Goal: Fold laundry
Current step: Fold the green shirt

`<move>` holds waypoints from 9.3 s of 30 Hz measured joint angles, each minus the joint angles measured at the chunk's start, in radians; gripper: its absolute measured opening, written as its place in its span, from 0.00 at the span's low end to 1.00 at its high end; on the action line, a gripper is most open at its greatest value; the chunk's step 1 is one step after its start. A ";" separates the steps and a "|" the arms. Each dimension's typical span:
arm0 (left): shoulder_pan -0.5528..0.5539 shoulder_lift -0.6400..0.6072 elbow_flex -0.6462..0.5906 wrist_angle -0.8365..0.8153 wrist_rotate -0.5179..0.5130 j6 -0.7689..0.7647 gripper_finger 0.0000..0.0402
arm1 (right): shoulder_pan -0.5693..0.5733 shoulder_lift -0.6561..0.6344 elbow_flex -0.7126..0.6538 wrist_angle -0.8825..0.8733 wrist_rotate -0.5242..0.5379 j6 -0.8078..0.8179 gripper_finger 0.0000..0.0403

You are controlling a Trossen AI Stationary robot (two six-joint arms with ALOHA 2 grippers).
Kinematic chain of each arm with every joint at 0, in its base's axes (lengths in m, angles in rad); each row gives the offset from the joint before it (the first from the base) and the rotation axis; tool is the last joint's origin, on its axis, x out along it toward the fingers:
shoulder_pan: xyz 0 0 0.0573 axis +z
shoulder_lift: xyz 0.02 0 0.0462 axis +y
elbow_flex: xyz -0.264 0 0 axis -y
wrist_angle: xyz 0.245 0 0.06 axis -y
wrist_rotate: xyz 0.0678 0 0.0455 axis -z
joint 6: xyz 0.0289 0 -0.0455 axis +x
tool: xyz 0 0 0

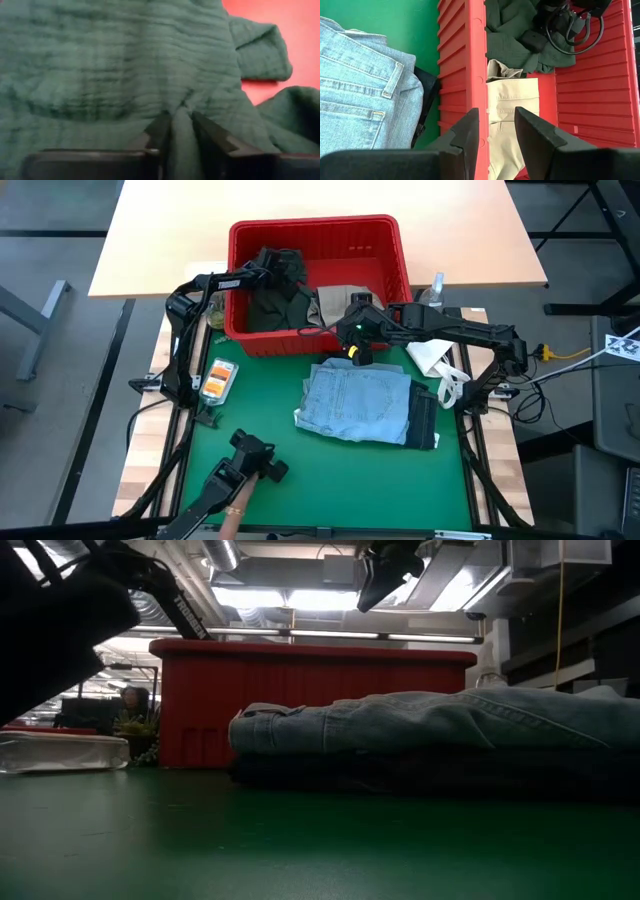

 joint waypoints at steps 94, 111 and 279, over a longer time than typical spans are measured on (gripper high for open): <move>-0.488 -0.200 0.908 -0.178 0.601 -0.377 0.04 | 0.000 -0.289 -0.002 -0.103 0.278 0.180 0.31; -0.488 -0.200 0.908 -0.179 0.601 -0.376 0.04 | 0.000 -0.297 -0.002 0.011 0.282 0.180 0.31; -1.201 -0.340 0.617 -1.274 0.161 -0.011 0.32 | 1.099 -0.223 -0.472 -0.050 -0.349 1.427 0.30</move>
